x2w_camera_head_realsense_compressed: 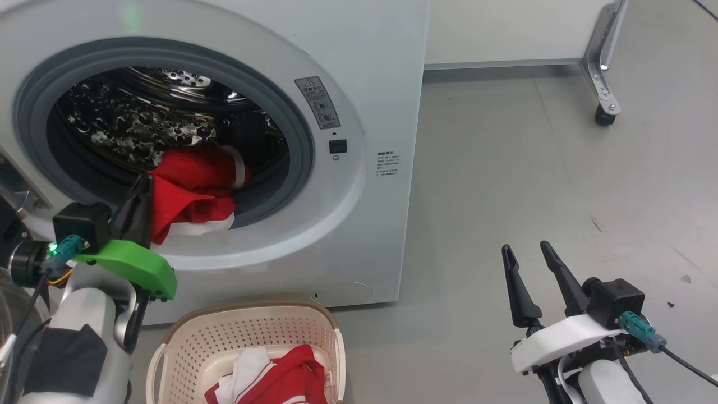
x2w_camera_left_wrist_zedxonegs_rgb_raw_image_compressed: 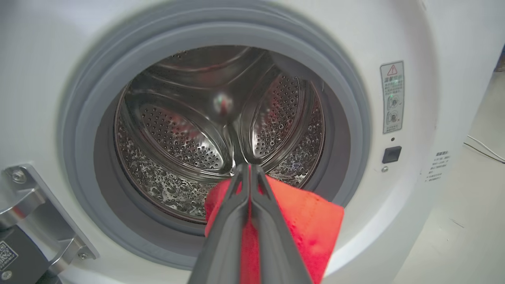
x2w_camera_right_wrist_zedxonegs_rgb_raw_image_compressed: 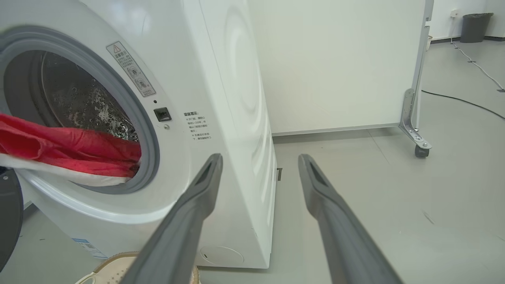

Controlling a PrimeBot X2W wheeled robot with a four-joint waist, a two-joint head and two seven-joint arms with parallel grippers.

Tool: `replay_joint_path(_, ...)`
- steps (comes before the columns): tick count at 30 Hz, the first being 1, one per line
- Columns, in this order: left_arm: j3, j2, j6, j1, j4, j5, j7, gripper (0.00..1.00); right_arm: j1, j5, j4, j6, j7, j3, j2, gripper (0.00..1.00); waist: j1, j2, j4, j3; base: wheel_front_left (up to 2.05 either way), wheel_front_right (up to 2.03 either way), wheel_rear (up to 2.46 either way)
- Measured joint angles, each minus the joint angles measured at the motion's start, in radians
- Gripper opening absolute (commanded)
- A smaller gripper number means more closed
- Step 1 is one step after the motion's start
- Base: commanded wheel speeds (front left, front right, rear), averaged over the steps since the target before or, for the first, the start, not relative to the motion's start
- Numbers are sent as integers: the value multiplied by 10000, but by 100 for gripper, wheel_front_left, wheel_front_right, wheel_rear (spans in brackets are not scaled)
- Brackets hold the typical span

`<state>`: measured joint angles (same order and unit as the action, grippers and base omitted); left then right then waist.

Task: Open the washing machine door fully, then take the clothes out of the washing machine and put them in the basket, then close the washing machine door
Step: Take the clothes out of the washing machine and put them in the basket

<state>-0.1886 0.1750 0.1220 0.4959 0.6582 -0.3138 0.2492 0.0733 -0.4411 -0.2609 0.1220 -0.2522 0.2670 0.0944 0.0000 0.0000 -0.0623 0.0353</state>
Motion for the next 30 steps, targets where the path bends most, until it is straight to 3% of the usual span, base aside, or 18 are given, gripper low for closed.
replay_joint_path(14, 654, -92, -309, -776, -3697, 295, 31, 0, 0, 0, 73, 0, 2, 86, -13, 100, 0, 0, 107, -66, 0, 0, 0)
replay_joint_path(30, 157, -284, -316, -2466, -3831, 408, -29, 0, 3, 0, 190, 0, 2, 146, 0, 100, 0, 0, -43, 256, 0, 0, 0)
